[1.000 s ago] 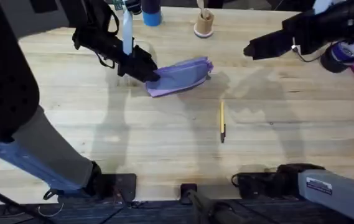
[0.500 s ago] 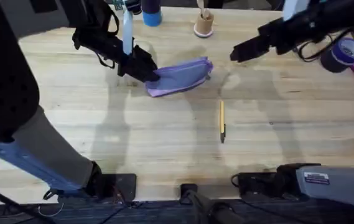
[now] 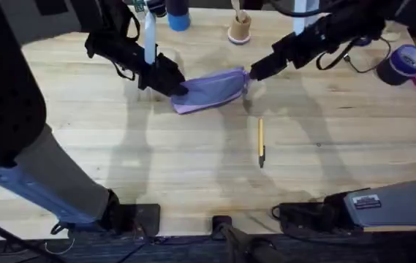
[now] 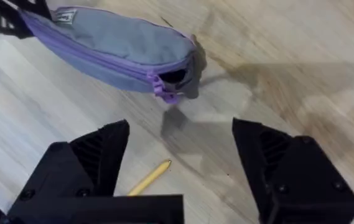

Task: Unzip the bag, pick up the pens from the table one at a time and place them inside, then zip the bag closed.

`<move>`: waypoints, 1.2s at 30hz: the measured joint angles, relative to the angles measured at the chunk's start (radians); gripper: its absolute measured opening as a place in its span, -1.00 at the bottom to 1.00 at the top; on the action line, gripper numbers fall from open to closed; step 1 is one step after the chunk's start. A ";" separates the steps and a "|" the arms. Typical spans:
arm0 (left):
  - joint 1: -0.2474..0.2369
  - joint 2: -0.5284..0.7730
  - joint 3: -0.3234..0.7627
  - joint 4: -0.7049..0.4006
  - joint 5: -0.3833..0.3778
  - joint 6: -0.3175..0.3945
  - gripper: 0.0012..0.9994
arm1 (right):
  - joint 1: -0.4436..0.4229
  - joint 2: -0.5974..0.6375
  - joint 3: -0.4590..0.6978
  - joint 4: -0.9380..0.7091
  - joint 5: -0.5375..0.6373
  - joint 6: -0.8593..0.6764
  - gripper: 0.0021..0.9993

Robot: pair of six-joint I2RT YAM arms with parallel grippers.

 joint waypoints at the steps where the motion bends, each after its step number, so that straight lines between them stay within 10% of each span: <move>1: 0.000 0.000 0.000 0.000 0.000 0.000 -0.92 | 0.000 0.011 0.000 0.000 0.000 0.000 0.99; 27: 0.000 0.000 0.000 -0.002 0.000 0.000 -0.92 | 0.080 0.122 0.000 0.082 0.000 -0.007 0.98; 36: 0.000 0.000 0.000 -0.002 0.000 0.000 -0.92 | 0.080 0.131 0.000 0.088 0.000 -0.013 0.04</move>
